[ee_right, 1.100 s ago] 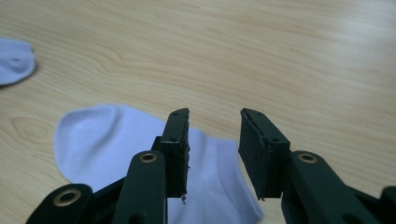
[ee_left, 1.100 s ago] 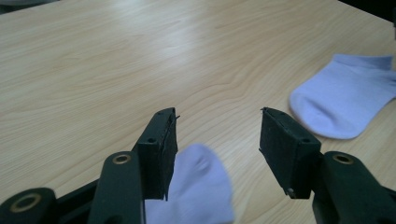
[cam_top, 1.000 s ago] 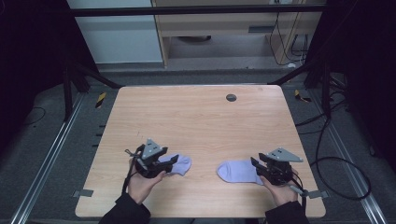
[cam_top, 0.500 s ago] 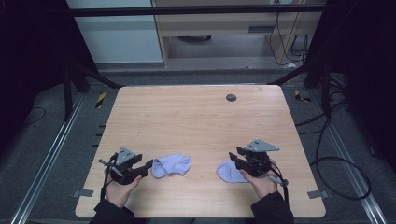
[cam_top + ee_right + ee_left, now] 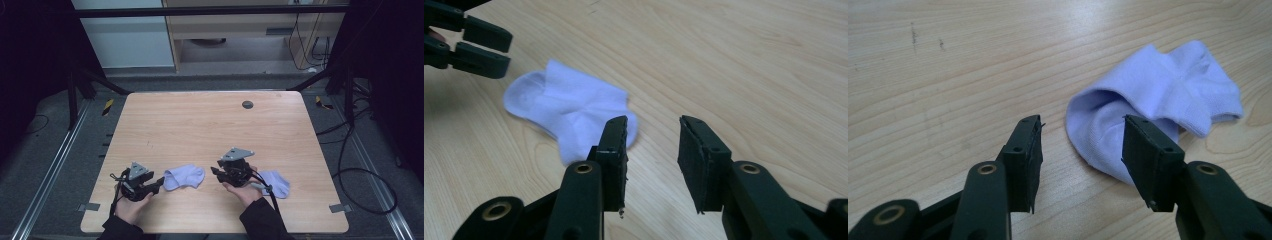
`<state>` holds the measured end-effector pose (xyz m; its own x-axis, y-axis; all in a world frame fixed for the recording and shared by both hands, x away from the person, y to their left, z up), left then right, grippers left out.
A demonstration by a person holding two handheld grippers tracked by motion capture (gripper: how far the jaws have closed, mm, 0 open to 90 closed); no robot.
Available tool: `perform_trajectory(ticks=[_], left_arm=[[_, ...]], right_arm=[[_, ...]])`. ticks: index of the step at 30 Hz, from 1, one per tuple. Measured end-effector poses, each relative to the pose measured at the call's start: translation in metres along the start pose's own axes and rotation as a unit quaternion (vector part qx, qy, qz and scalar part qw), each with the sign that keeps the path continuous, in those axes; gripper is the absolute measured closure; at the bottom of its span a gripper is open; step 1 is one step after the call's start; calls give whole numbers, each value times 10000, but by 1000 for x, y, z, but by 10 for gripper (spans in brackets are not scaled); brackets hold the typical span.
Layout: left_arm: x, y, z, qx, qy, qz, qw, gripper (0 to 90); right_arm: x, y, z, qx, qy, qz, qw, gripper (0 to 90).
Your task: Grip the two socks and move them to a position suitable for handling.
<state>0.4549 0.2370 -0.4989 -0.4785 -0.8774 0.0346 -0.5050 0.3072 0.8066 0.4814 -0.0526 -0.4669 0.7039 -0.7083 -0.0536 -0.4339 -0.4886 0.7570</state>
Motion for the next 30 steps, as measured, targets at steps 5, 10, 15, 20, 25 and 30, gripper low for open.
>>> perform_trajectory(ticks=[5, 10, 15, 20, 25, 30], left_arm=[[3, -7, 1, -135, -58, -18, 9999, 498], [6, -13, 0, -238, -99, -9, 9997, 532], [9, -17, 1, -310, -113, 16, 9995, 557], [9, -20, 1, -394, -105, 36, 9992, 611], [10, -21, 1, -443, -107, 57, 9989, 651], [10, -22, 1, -439, -94, 74, 9990, 718]], right_arm=[[-17, -20, -8, -122, 148, -171, 9997, 665], [-35, -43, -8, -405, 378, -313, 9980, 669], [-45, -58, -6, -612, 586, -333, 9958, 670], [-53, -69, -4, -766, 727, -357, 9938, 669], [-55, -73, -1, -807, 795, -309, 9931, 684], [-57, -73, -2, -844, 828, -130, 9929, 788]])
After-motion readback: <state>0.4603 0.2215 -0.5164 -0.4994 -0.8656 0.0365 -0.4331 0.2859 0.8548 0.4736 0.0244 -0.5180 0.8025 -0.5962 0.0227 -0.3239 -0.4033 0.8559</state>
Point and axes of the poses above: each handheld gripper's, and its own axes: y roughly backward along the jaws, z roughly out of its underside, x roughly to its right, the point moved 3 cm from there along -y, roughly forward along the jaws, and after that the axes turned 13 degrees about -x, right-handed, at the moved point
